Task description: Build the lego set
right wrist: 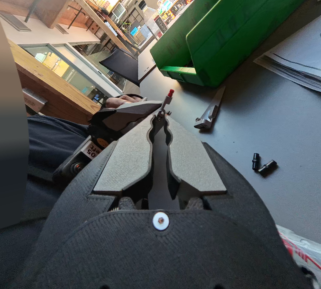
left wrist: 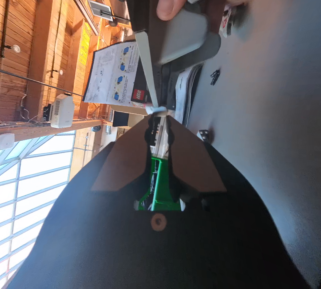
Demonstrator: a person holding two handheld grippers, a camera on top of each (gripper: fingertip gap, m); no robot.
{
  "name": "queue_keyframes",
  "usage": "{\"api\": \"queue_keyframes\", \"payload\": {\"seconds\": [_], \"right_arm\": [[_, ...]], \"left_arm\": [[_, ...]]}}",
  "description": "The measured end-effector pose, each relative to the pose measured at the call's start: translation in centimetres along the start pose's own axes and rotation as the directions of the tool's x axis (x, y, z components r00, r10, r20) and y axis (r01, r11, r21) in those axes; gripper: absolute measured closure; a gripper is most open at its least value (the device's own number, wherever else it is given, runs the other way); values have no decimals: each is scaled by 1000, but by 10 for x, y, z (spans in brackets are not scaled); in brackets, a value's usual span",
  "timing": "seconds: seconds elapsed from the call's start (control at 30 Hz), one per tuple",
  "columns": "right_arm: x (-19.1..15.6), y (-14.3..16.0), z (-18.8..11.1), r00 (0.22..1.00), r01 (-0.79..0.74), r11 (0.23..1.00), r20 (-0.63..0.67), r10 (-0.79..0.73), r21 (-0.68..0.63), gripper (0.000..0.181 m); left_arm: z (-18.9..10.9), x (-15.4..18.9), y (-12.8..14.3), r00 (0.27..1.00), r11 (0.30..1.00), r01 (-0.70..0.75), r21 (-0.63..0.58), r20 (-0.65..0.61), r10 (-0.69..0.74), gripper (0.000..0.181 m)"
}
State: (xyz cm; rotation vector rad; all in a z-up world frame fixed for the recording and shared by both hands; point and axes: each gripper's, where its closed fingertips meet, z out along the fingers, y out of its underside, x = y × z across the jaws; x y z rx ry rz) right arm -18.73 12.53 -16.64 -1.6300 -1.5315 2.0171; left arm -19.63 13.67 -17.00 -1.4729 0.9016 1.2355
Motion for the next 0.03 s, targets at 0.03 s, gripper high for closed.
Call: {"api": "queue_keyframes", "payload": {"seconds": [0.03], "right_arm": [[2,0,-2,1000,12,1000,-14,-12,-7,179]], "left_arm": [[2,1,4,1000,1000,7,-21,-6,-7,179]]}}
